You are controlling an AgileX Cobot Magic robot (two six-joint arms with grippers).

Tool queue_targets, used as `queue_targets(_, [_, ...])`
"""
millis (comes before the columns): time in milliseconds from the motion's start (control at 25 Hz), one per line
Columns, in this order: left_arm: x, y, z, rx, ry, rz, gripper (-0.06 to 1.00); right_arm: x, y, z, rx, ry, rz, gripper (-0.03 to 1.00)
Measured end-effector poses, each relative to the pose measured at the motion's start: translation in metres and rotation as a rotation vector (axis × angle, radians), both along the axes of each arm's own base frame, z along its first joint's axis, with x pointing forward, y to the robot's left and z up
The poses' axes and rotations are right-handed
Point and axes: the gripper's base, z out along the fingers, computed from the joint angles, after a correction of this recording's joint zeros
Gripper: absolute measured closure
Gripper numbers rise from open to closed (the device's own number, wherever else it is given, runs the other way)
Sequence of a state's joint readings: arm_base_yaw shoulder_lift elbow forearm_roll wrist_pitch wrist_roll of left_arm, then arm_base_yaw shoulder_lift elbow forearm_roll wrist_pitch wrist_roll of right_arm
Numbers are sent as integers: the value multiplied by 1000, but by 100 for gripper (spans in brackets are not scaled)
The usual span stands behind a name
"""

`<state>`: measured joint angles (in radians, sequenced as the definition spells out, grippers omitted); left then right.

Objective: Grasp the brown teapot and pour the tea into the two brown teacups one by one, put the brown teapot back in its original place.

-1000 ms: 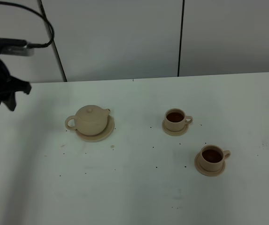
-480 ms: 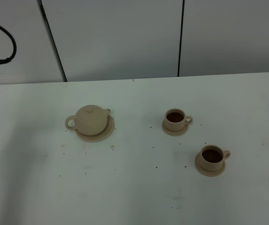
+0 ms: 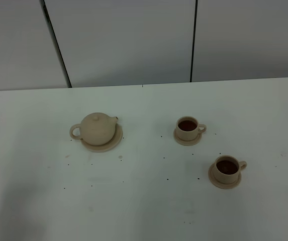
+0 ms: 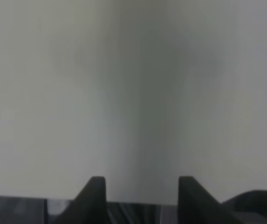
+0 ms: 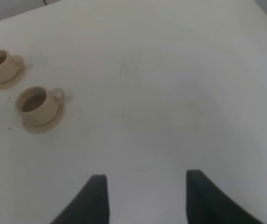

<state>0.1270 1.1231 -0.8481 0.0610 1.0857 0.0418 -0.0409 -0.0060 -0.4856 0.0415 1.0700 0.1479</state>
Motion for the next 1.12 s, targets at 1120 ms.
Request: queue_targets(1120, [-138,-15,-11,46,-499,112,52,0,0,0,0,0,0,59])
